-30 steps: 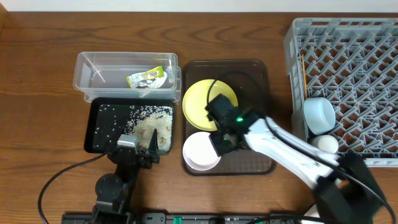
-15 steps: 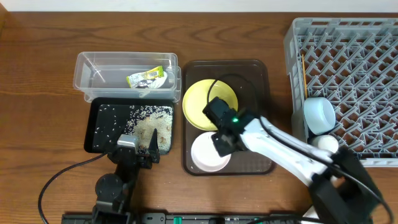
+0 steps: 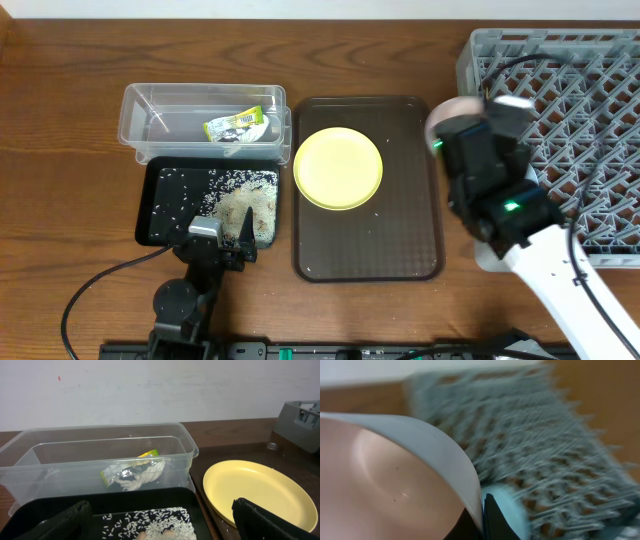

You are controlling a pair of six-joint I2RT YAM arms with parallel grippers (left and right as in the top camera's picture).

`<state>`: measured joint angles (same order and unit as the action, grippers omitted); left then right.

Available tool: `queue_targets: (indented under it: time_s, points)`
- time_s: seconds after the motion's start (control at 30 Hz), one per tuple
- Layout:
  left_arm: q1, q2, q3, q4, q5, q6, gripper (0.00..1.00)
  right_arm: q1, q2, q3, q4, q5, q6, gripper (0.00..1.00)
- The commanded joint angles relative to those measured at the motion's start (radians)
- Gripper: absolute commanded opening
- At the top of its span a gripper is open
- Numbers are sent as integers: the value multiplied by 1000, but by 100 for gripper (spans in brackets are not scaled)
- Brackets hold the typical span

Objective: Sort waste into correct bins and load items into the dishwasher rack
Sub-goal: 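Carry the pink bowl into the dish rack and release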

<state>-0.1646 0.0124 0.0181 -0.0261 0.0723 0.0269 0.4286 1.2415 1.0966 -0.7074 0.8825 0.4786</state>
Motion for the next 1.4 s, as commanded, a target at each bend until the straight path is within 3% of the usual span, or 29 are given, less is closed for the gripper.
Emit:
queue_targets:
  time_s: [0.0,0.2,0.5,0.73,1.37]
  points:
    - [5,-1,-14,-37,14,6,91,-99,13,1,42,195,19,1]
    - [5,-1,-14,-37,14,6,91,-276,107,1,154,195,-88,1]
    - [5,-1,-14,-37,14,6,91,-404,338,1,396,220,-354,1]
    - [5,-1,-14,-37,14,6,91,-375,460,1,543,221,-544,1]
    - [5,-1,-14,-37,14,6,91,-280,506,1,524,221,-598,1]
